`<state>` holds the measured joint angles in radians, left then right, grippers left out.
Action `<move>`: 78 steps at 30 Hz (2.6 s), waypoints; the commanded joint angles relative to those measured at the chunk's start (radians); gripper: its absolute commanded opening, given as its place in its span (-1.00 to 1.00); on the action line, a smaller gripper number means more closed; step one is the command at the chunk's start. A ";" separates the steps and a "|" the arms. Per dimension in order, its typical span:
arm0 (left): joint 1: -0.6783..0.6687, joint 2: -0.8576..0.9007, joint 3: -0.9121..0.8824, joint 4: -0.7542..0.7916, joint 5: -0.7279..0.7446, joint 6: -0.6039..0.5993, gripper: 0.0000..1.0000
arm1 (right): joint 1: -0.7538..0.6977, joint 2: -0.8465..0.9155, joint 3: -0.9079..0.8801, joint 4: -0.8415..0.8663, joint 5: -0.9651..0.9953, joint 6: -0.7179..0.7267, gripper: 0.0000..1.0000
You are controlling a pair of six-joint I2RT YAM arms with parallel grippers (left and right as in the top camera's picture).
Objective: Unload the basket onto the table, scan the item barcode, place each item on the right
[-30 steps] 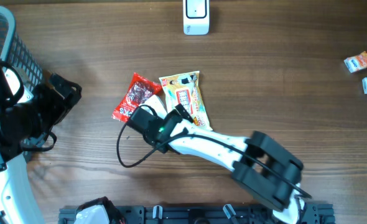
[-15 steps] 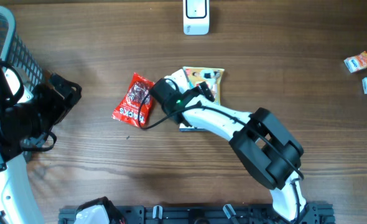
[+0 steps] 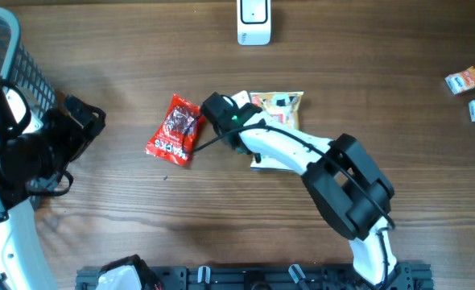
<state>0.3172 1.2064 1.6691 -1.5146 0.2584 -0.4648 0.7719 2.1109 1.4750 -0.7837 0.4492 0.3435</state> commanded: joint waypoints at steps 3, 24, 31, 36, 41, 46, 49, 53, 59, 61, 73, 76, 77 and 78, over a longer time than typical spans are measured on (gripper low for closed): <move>0.006 0.000 0.004 0.002 -0.006 0.016 1.00 | -0.036 -0.277 0.069 0.016 -0.484 0.079 -0.91; 0.006 0.000 0.004 0.002 -0.006 0.016 1.00 | -0.458 -0.384 -0.604 0.508 -1.227 0.298 -0.92; 0.006 0.000 0.004 0.002 -0.006 0.016 1.00 | -0.608 -0.388 -0.459 0.102 -0.831 0.067 -0.91; 0.006 0.000 0.004 0.002 -0.006 0.016 1.00 | -0.608 -0.388 -0.268 -0.132 -0.689 -0.032 -0.68; 0.006 0.000 0.004 0.002 -0.006 0.016 1.00 | -0.607 -0.388 -0.130 -0.254 -0.902 -0.146 -0.59; 0.006 0.000 0.004 0.002 -0.006 0.016 1.00 | -0.530 -0.383 -0.185 -0.196 -0.961 -0.177 -0.81; 0.006 0.000 0.004 0.002 -0.006 0.016 1.00 | -0.480 -0.373 -0.284 -0.011 -0.892 -0.020 -0.73; 0.006 0.000 0.004 0.002 -0.006 0.016 1.00 | -0.486 -0.298 -0.396 0.249 -1.064 0.027 -0.75; 0.006 0.000 0.004 0.002 -0.006 0.016 1.00 | -0.579 -0.116 -0.401 0.414 -1.260 -0.001 -0.88; 0.006 0.000 0.004 0.002 -0.006 0.016 1.00 | -0.616 -0.106 -0.400 0.428 -1.260 -0.022 -0.89; 0.006 0.000 0.004 0.002 -0.006 0.016 1.00 | -0.641 -0.367 -0.274 -0.101 -1.427 -0.312 -0.03; 0.006 0.000 0.004 0.002 -0.006 0.016 1.00 | -0.575 -0.361 -0.357 -0.089 -1.428 -0.318 -0.08; 0.006 0.000 0.004 0.002 -0.006 0.016 1.00 | -0.561 -0.360 -0.389 -0.053 -1.427 -0.289 -0.11; 0.006 0.000 0.004 0.002 -0.006 0.016 1.00 | -0.546 -0.356 -0.435 0.012 -1.427 -0.242 -0.13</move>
<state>0.3172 1.2064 1.6691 -1.5146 0.2584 -0.4648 0.1879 1.7393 1.1339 -0.8509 -0.9565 0.0696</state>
